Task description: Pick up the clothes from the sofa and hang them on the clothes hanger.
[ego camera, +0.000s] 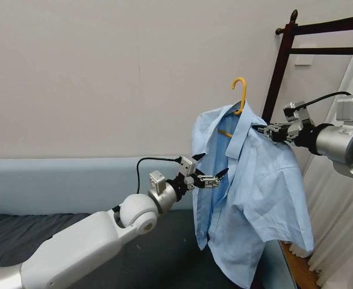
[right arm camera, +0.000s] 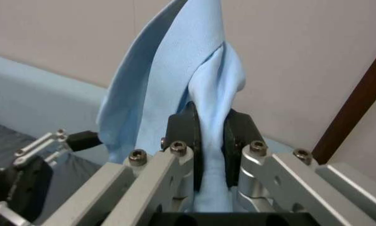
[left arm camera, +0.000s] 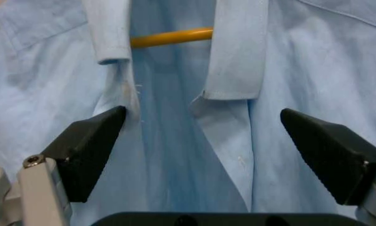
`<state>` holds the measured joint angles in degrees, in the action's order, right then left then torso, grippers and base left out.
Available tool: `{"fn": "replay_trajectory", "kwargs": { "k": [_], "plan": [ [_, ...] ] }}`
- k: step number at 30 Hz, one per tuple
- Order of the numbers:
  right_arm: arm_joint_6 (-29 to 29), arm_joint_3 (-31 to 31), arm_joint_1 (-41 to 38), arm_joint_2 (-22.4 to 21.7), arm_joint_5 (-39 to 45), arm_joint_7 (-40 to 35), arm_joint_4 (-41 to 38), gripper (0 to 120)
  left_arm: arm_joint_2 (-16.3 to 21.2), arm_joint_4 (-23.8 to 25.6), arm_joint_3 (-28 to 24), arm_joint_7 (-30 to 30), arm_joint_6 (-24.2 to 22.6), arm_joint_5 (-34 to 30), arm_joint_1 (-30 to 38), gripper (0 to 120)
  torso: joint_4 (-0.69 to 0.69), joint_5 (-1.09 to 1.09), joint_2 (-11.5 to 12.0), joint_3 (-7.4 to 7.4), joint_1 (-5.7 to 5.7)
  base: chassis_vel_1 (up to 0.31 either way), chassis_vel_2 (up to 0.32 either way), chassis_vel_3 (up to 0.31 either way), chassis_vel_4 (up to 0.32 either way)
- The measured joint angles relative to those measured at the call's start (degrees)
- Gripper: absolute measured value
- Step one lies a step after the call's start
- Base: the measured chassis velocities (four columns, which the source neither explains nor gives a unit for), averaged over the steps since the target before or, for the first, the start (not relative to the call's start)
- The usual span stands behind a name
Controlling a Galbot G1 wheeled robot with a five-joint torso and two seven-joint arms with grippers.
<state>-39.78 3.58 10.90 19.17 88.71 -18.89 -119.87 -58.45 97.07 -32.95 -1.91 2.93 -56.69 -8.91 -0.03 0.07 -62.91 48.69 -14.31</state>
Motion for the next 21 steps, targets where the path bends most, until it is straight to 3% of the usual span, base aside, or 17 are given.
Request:
{"fn": "replay_trajectory", "kwargs": {
  "k": [7,16,21],
  "plan": [
    [0.1,0.1,0.2,-0.6,0.4,0.2,-0.7,8,-4.3,-4.6,-1.2,1.2,0.2,-2.9,1.0,74,0.01,0.0,0.0,0.0,0.0,0.0,0.0,0.0,0.0],
    [0.1,0.1,0.7,-0.7,0.0,0.9,0.0,8,-5.7,-4.8,-1.9,1.6,1.0,-3.5,1.3,71,0.01,0.0,0.0,0.0,0.0,0.0,0.0,0.0,0.0],
    [0.1,0.1,0.8,-0.4,-0.2,1.2,0.1,8,-7.4,-6.5,-2.1,0.5,1.7,-2.8,1.3,59,0.01,-0.01,0.0,0.0,0.0,0.0,0.0,0.0,0.0]
  ]
}}
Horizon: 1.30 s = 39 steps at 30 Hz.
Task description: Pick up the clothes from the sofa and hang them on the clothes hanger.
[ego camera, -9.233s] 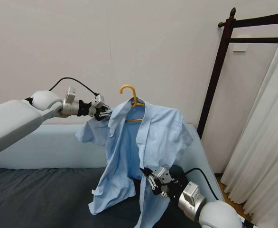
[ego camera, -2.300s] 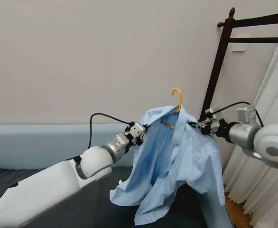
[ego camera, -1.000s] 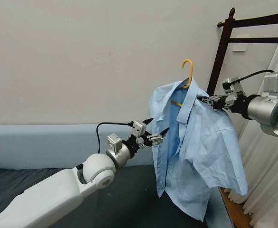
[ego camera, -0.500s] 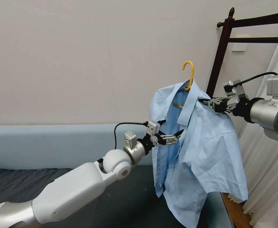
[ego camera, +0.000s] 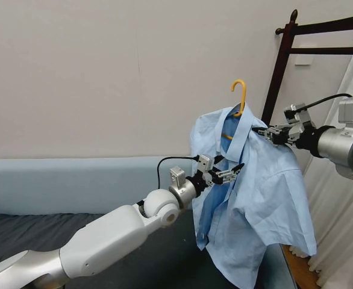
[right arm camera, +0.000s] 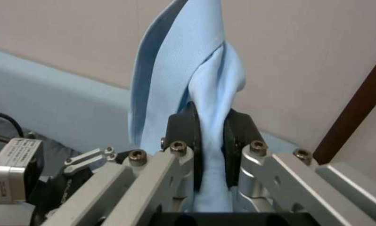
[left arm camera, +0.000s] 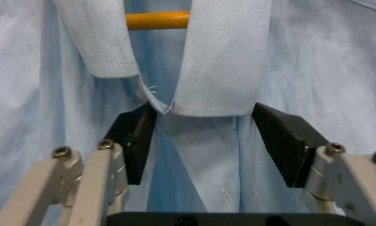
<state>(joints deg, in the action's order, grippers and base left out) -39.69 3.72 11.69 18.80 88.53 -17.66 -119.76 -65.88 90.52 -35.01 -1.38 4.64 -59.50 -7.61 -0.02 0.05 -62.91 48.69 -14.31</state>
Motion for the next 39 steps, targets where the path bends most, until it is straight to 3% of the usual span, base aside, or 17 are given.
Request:
{"fn": "replay_trajectory", "kwargs": {
  "k": [10,17,33,39],
  "plan": [
    [0.0,0.2,1.1,0.1,-0.8,0.6,0.2,8,-0.6,-0.9,-0.2,-1.3,1.3,0.4,0.4,23,0.0,0.0,0.0,0.0,0.0,0.0,0.0,0.0,0.0],
    [0.0,0.3,1.4,0.0,-0.8,0.6,0.0,8,1.3,-0.1,0.0,-1.4,1.5,0.9,0.6,0,0.0,0.0,0.0,0.0,0.0,0.0,0.0,0.0,0.0],
    [0.3,0.6,1.5,-0.4,-0.6,0.5,-0.4,8,6.3,2.6,-1.3,-3.1,-0.4,6.9,5.0,0,0.0,0.0,0.0,0.0,0.0,0.0,0.0,0.0,0.0],
    [0.8,1.0,0.9,-1.3,0.8,-0.7,-0.8,8,10.0,9.8,-1.5,-11.0,-5.3,9.8,2.4,22,-0.01,0.0,0.0,0.0,0.0,0.0,0.0,0.0,0.0]
  ]
}}
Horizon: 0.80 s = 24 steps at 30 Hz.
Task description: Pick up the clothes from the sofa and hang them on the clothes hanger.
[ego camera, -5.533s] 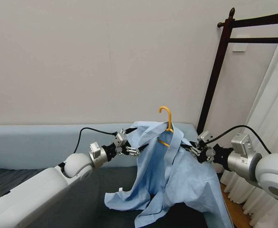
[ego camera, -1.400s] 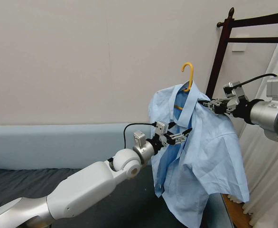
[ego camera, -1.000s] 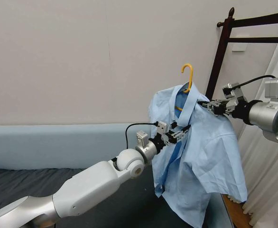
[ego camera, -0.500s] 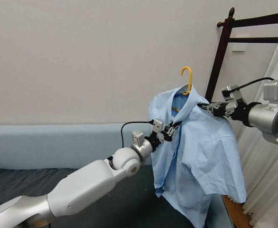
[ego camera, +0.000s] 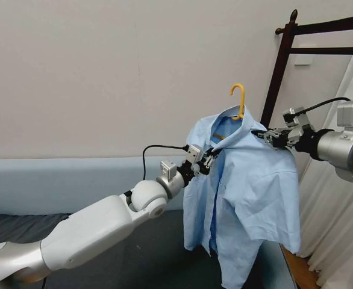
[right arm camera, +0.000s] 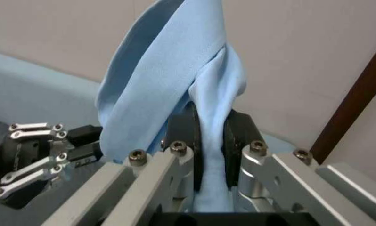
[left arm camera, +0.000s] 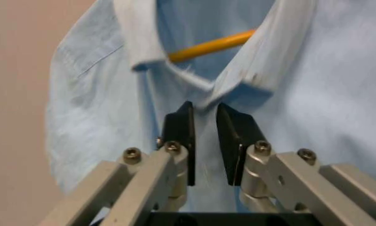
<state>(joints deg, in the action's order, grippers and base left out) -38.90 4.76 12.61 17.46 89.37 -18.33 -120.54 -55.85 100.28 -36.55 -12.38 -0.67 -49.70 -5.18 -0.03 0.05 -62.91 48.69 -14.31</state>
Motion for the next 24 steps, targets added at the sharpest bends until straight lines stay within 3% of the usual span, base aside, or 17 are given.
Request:
{"fn": "replay_trajectory", "kwargs": {
  "k": [5,8,9,13,14,15,19,20,21,24],
  "plan": [
    [0.1,0.0,-1.0,0.1,1.7,-3.4,0.0,8,4.0,5.2,1.9,-0.9,-0.3,2.3,-2.3,39,0.01,0.0,0.0,0.0,0.0,0.0,0.0,0.0,0.0],
    [0.3,0.4,-1.2,0.3,3.1,-6.7,0.2,8,7.6,10.0,6.7,-0.4,0.2,0.6,-6.7,53,0.01,0.0,0.0,0.0,0.0,0.0,0.0,0.0,0.0],
    [0.3,0.4,-1.2,0.3,3.1,-6.7,0.2,8,7.6,10.0,6.7,-0.4,0.2,0.6,-6.7,53,0.01,0.0,0.0,0.0,0.0,0.0,0.0,0.0,0.0],
    [0.2,0.4,-1.9,1.5,4.4,-12.9,1.2,8,11.0,15.9,16.9,-4.0,-0.6,-3.4,-18.9,70,0.01,-0.01,0.0,0.0,0.0,0.0,0.0,0.0,0.0],
    [0.2,0.4,-1.9,1.5,4.4,-12.9,1.2,8,11.0,15.9,16.9,-4.0,-0.6,-3.4,-18.9,70,0.01,-0.01,0.0,0.0,0.0,0.0,0.0,0.0,0.0],
    [-0.3,0.4,-2.1,1.9,4.8,-15.0,1.4,8,11.8,17.4,21.0,-5.0,-0.9,-3.4,-23.5,75,0.03,-0.01,0.0,0.0,0.0,0.0,0.0,0.0,0.0],
    [-2.7,-0.5,-2.3,5.0,5.1,-24.3,2.2,8,12.7,22.3,32.2,-6.5,-1.5,1.7,-39.8,93,0.02,-0.01,0.0,-0.01,0.0,0.0,0.0,0.0,0.0],
    [-2.7,-0.5,-2.3,5.0,5.1,-24.3,2.2,8,12.7,22.3,32.2,-6.5,-1.5,1.7,-39.8,93,0.02,-0.01,0.0,-0.01,0.0,0.0,0.0,0.0,0.0],
    [-2.8,-1.0,-1.9,6.0,4.1,-26.7,2.6,8,12.3,24.0,35.5,-6.5,-1.7,2.7,-45.3,97,0.03,-0.01,0.0,-0.01,0.0,0.0,0.0,0.0,0.0],
    [-3.0,-1.6,-1.2,7.3,1.8,-28.5,3.4,8,11.6,25.6,38.8,-6.7,-1.8,3.7,-50.1,100,0.03,-0.01,0.0,-0.01,0.0,0.0,0.0,0.0,0.0]
  ]
}}
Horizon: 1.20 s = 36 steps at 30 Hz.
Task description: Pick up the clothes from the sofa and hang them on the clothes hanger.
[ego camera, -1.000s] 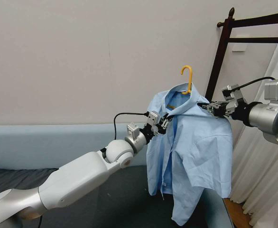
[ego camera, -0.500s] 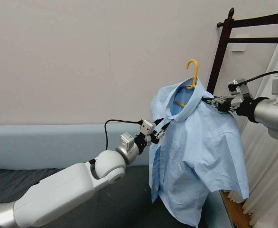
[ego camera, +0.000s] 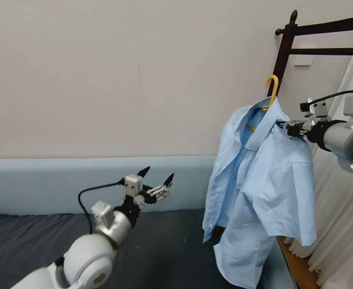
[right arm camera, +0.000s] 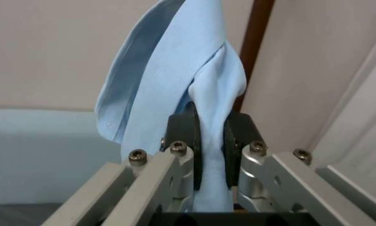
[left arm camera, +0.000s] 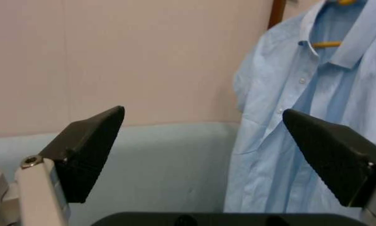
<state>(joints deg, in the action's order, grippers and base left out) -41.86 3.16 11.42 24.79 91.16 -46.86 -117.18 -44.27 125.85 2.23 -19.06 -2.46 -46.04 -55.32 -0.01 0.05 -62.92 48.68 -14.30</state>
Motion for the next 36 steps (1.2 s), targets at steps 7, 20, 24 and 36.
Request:
{"fn": "replay_trajectory", "kwargs": {
  "k": [7,20,24,36],
  "plan": [
    [-0.1,-2.2,0.8,4.4,-9.5,-4.4,5.7,8,-2.9,2.6,9.1,0.1,0.1,4.0,-13.8,100,-0.01,0.02,0.0,0.01,0.0,0.0,0.0,0.0,0.0],
    [-0.2,-16.4,-16.3,15.1,-32.6,1.8,32.0,8,-8.4,3.2,14.0,-0.5,-0.5,12.2,-23.7,100,0.0,0.01,0.0,0.02,-0.01,0.0,0.0,0.0,0.0],
    [-0.2,-18.5,-20.7,17.8,-38.9,6.4,37.4,8,-9.9,3.8,15.8,-0.6,-1.5,14.7,-26.3,100,-0.02,0.0,0.0,0.02,0.0,0.0,0.0,0.0,0.0],
    [0.2,-23.6,-34.5,27.7,-43.8,12.5,55.7,8,-12.9,5.0,19.2,-0.4,0.8,18.9,-33.5,100,0.0,0.0,0.0,0.01,-0.01,0.0,0.0,0.0,0.0]
  ]
}}
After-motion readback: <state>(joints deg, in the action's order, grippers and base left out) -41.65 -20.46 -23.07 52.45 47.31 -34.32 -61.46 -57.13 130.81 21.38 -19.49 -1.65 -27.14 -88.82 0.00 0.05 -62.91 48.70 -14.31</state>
